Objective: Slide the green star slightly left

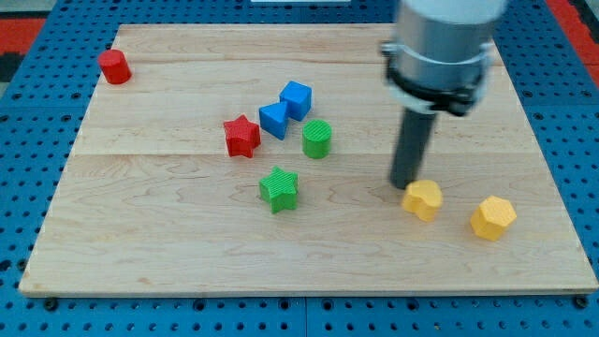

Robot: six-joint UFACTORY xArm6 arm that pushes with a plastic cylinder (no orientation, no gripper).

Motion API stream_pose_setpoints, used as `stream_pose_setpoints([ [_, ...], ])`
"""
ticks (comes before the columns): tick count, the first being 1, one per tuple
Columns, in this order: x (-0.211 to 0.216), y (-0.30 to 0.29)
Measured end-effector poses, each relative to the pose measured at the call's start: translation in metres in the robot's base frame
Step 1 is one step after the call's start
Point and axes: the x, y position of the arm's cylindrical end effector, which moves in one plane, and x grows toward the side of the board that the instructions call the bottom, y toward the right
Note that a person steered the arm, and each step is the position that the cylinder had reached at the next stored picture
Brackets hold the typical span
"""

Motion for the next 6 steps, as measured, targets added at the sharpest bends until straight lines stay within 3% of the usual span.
stream_pose_setpoints([
  [1, 0.007, -0.036],
  [2, 0.020, -0.116],
  [4, -0.018, -0.259],
  [6, -0.085, -0.257],
])
